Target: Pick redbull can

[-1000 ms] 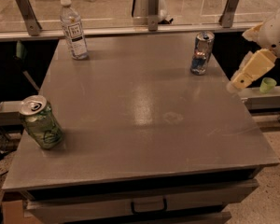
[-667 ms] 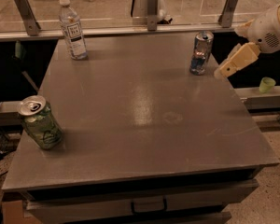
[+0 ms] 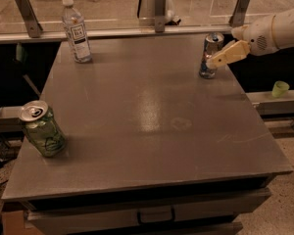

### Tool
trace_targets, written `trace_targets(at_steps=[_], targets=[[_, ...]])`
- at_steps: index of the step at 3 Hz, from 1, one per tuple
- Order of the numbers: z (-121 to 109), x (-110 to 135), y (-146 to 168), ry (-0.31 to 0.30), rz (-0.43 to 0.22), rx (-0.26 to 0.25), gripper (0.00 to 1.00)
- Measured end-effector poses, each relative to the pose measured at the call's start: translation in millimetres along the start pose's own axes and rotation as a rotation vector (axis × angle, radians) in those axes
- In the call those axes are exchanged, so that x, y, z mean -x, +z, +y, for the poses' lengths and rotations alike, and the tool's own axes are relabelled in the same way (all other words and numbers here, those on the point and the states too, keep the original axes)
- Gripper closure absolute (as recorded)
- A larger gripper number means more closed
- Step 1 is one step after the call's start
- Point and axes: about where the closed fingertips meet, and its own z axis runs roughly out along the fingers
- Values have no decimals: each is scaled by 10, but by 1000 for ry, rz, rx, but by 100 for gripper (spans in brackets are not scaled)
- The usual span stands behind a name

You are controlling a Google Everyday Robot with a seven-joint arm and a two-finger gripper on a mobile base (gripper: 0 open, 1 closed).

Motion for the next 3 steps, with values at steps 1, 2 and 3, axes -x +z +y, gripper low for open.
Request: trace_targets(at_steps=[1, 2, 3], targets=[[-106, -11, 226, 52, -74, 11, 18], [-120, -67, 374, 127, -141, 46, 41], [-105, 10, 347, 169, -239, 79, 72]])
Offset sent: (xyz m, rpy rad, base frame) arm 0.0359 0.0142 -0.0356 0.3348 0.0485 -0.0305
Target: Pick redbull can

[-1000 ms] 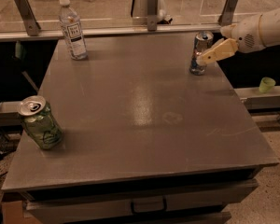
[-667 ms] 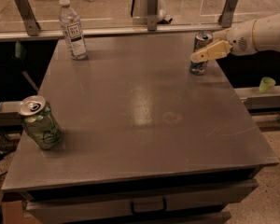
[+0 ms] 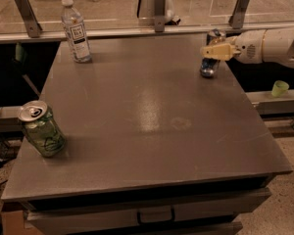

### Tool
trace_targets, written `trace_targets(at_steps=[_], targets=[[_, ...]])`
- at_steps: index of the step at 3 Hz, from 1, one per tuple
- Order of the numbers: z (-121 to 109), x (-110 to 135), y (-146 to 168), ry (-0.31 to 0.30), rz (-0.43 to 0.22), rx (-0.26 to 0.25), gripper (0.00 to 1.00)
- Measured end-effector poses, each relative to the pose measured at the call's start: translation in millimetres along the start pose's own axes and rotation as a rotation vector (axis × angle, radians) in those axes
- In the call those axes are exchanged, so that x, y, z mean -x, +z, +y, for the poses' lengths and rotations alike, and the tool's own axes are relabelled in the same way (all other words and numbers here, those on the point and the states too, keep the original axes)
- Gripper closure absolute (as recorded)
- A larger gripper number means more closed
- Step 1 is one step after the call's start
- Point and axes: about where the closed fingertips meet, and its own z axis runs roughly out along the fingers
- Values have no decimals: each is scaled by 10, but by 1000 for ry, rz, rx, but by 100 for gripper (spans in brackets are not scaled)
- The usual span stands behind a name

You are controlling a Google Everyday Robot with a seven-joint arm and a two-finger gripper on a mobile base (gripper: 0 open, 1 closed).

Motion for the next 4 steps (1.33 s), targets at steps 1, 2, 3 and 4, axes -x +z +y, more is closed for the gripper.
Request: trace_targets(at_steps=[1, 2, 3, 4], targets=[[119, 211, -151, -13, -88, 20, 95], [138, 227, -141, -13, -94, 26, 100], [138, 227, -141, -13, -94, 26, 100], [365, 280, 22, -14, -113, 99, 100]])
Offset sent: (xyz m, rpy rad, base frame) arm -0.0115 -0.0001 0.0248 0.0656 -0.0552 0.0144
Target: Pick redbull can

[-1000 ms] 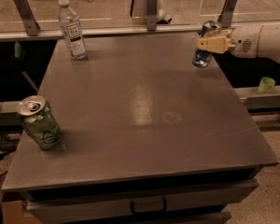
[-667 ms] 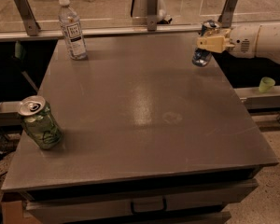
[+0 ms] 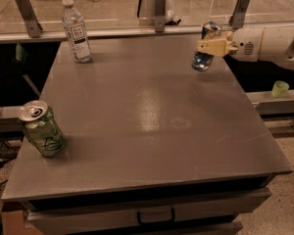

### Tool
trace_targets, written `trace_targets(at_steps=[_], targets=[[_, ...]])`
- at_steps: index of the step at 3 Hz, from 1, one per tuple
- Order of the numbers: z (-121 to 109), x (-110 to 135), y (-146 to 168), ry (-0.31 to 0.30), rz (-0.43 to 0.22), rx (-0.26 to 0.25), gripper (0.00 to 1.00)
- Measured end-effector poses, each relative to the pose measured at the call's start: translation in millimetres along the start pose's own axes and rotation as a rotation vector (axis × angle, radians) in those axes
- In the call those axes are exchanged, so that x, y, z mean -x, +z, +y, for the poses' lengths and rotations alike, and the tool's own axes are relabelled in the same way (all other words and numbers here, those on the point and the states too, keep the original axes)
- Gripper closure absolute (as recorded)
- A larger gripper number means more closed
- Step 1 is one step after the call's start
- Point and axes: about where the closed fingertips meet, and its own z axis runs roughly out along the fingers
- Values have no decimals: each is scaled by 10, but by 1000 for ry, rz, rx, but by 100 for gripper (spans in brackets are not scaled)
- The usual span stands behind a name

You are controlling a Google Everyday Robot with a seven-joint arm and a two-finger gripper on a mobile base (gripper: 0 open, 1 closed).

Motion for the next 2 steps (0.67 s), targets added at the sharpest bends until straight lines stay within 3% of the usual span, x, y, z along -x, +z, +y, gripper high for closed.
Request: trace_targets(at_steps=[1, 2], targets=[[435, 146, 236, -2, -53, 130, 100], [889, 413, 372, -9, -133, 225, 100]])
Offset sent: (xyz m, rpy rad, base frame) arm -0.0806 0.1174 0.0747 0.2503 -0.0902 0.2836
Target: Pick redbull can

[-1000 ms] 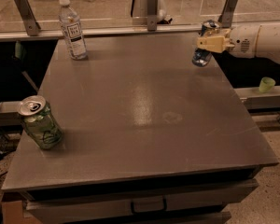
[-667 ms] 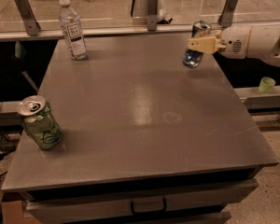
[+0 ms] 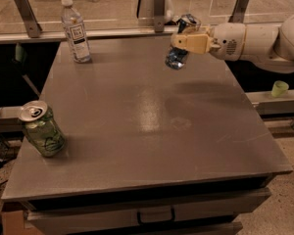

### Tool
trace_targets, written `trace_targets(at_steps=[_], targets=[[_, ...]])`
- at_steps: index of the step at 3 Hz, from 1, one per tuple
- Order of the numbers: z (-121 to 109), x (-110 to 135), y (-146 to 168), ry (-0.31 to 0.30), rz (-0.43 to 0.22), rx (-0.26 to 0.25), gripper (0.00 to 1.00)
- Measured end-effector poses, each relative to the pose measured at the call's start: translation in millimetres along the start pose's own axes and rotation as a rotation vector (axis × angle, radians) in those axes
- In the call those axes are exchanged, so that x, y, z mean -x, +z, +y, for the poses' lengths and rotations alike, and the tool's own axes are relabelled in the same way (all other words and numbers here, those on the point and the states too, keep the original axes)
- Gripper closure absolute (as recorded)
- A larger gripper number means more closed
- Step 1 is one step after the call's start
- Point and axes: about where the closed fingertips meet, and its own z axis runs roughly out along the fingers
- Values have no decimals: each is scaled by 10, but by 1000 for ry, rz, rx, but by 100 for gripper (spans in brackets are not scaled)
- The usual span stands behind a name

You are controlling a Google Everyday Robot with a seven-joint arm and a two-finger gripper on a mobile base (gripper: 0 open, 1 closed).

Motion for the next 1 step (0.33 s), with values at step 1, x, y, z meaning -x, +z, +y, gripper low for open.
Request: trace_targets(at_steps=[1], targets=[[68, 40, 65, 0, -13, 19, 100]])
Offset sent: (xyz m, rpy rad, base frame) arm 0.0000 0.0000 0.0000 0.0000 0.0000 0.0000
